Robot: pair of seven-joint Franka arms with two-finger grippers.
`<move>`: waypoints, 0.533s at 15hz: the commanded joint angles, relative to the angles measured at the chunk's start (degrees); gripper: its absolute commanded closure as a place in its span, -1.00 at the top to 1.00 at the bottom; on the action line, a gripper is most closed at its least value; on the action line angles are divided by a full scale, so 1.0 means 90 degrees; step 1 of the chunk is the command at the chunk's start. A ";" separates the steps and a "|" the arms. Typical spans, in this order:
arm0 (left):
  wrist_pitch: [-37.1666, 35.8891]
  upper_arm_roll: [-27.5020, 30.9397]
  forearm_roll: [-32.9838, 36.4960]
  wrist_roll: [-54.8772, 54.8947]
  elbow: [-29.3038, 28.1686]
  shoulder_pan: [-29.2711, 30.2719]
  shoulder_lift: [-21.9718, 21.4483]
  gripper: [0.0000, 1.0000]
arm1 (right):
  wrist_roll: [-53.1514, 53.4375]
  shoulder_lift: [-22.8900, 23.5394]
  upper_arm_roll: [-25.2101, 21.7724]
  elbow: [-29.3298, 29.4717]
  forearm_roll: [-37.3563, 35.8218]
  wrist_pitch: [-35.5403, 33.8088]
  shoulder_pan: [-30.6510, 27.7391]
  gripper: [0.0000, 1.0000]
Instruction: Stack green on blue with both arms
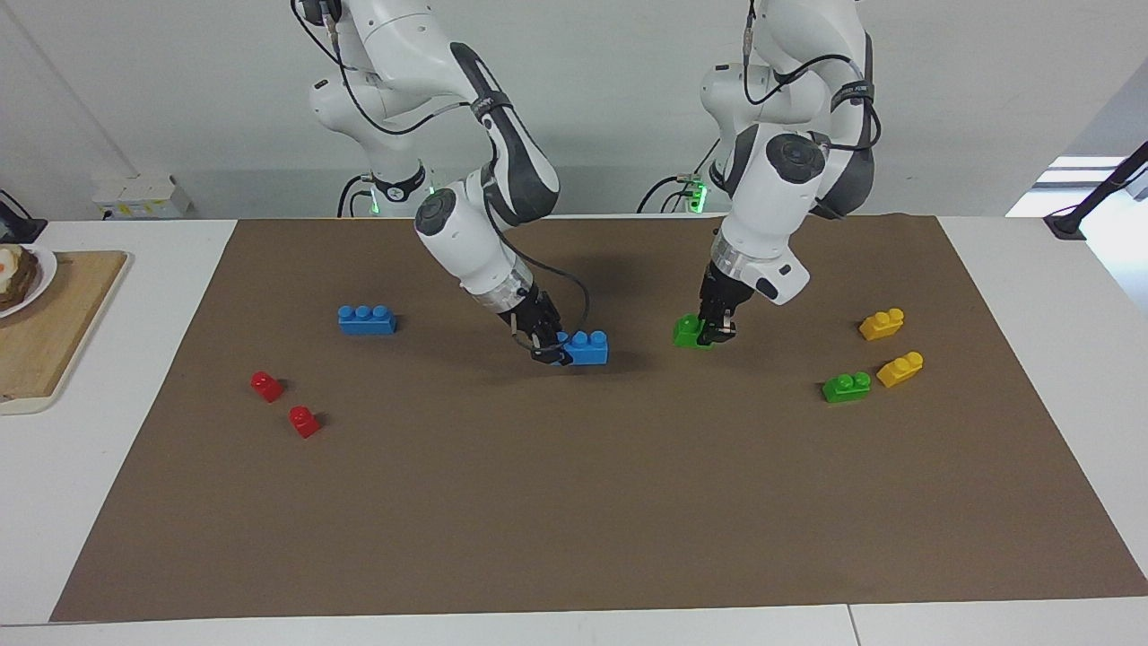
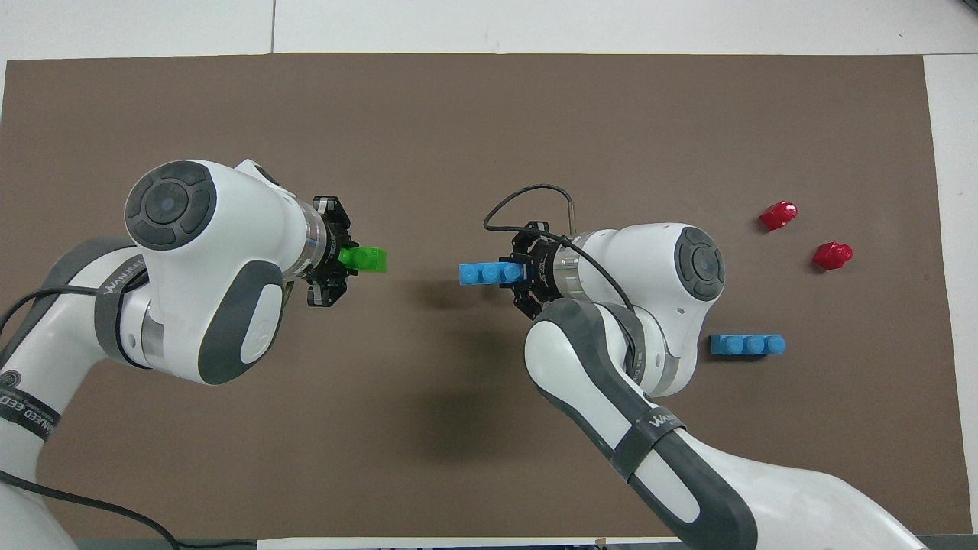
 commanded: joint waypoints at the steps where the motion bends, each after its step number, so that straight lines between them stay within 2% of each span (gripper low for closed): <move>1: 0.0102 0.0096 0.0020 -0.0668 0.0233 -0.0151 0.0211 -1.00 | -0.0411 0.0277 0.0006 -0.0011 0.0500 0.0044 -0.0005 -1.00; 4: 0.0102 0.0086 0.0459 -0.1070 0.0263 -0.0161 0.0211 -1.00 | -0.0997 0.0560 0.0006 0.0038 0.1329 0.0239 0.0190 -1.00; 8: 0.0073 0.0096 0.0499 -0.1080 0.0233 -0.0443 0.0211 -1.00 | -0.1106 0.0708 0.0006 0.0047 0.1633 0.0474 0.0356 -1.00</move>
